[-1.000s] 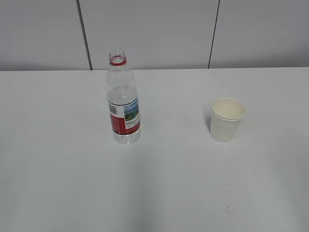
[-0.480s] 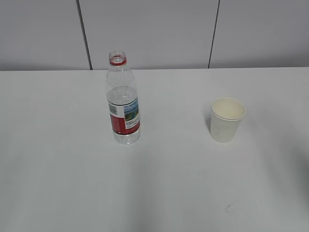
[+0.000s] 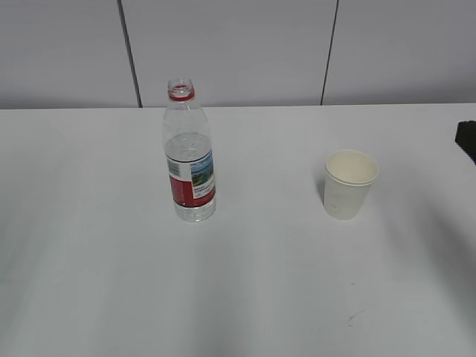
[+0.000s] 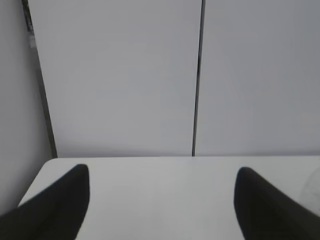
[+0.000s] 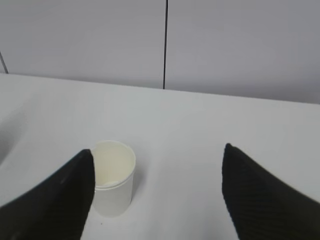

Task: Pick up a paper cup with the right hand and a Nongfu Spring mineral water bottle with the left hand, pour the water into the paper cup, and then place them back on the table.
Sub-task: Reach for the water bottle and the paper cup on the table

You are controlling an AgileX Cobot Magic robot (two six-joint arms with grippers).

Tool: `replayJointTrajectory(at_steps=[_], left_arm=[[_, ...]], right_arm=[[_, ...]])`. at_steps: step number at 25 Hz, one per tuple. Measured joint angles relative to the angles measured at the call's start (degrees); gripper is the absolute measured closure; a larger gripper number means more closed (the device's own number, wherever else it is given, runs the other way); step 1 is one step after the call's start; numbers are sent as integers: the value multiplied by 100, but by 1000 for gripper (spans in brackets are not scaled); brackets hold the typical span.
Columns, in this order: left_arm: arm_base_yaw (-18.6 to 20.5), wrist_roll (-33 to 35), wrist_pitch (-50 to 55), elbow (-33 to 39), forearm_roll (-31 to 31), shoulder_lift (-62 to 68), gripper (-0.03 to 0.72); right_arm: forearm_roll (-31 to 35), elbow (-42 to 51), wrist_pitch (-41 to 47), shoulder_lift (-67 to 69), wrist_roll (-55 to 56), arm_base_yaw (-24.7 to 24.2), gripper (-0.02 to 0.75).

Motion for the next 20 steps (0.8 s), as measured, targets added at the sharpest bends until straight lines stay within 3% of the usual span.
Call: replayJointTrajectory(at_steps=[9, 14, 20], left_arm=[[-5, 1, -2964, 1023, 230, 2315, 144], [-5, -680, -4556, 1166, 1306, 3579, 144], [-5, -1317, -5724, 1166, 2537, 4971, 144]], right_arm=[[0, 0, -1214, 1292, 0, 0, 148], [-94, 0, -1861, 1838, 80, 0, 148], [-1433, 34, -2610, 2696, 953, -12, 148]])
